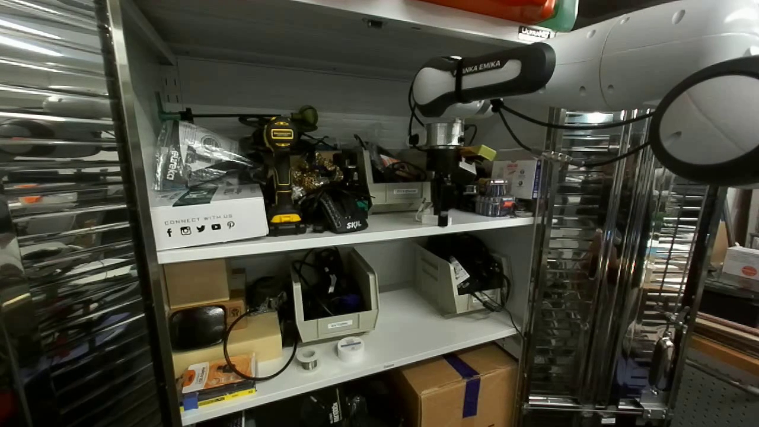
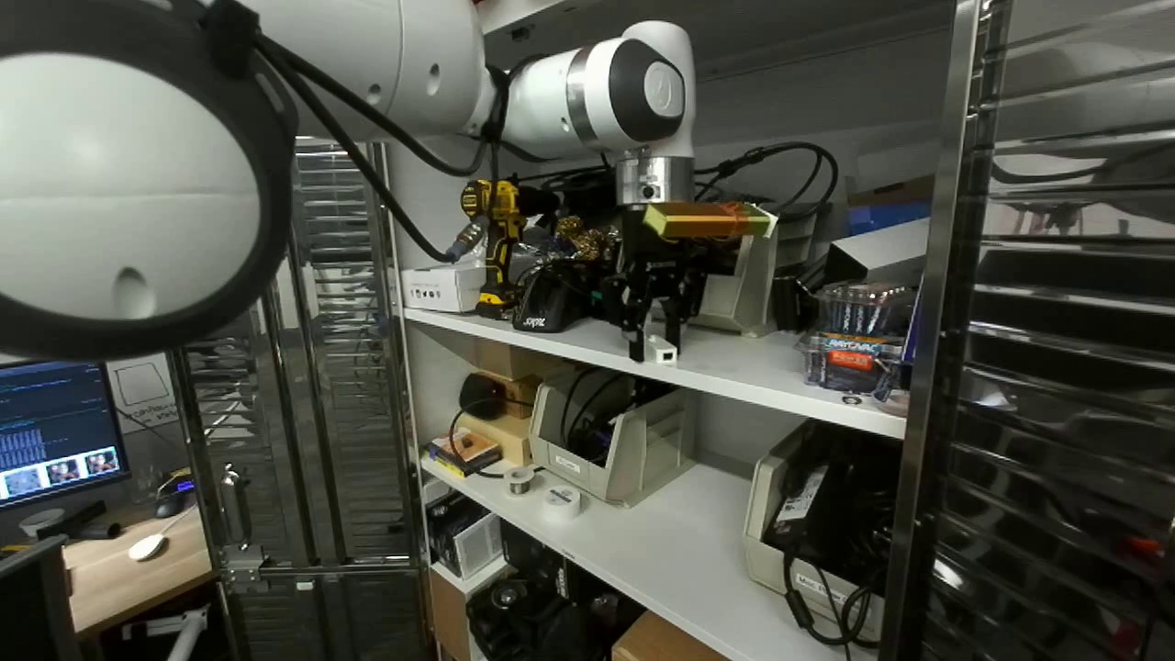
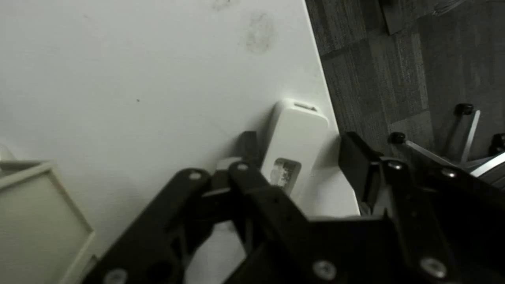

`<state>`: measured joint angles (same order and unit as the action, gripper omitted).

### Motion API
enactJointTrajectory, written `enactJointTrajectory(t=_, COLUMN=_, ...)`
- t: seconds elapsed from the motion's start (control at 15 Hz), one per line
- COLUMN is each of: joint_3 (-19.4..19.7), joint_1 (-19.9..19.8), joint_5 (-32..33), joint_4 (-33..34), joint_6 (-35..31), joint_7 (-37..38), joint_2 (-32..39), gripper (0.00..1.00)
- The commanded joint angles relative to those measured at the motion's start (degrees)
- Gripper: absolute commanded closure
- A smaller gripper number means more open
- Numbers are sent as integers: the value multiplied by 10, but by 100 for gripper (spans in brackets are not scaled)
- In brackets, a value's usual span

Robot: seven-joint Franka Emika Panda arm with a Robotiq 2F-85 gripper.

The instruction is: Pick up the white object and put it in the tool box

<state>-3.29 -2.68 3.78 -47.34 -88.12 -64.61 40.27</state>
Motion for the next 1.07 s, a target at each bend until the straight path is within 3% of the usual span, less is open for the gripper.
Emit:
enactJointTrajectory(t=0.0, joint_3=-8, joint_1=-2, joint_5=-6, joint_4=17, joint_6=7, joint_7=-18, joint_2=4, gripper=78)
enactJointTrajectory(t=0.13, joint_3=-5, joint_1=-1, joint_5=-1, joint_4=12, joint_6=-4, joint_7=-19, joint_2=2, gripper=83)
enactJointTrajectory(t=0.47, joint_3=7, joint_1=-2, joint_5=3, joint_4=-27, joint_6=-28, joint_7=27, joint_2=-28, gripper=80)
enactJointTrajectory(t=0.73, joint_3=16, joint_1=2, joint_5=-3, joint_4=-136, joint_6=-77, joint_7=146, joint_2=-98, gripper=80)
enactJointTrajectory(t=1.0, joint_3=10, joint_1=2, joint_5=-4, joint_4=-239, joint_6=-71, joint_7=194, joint_2=-160, gripper=80)
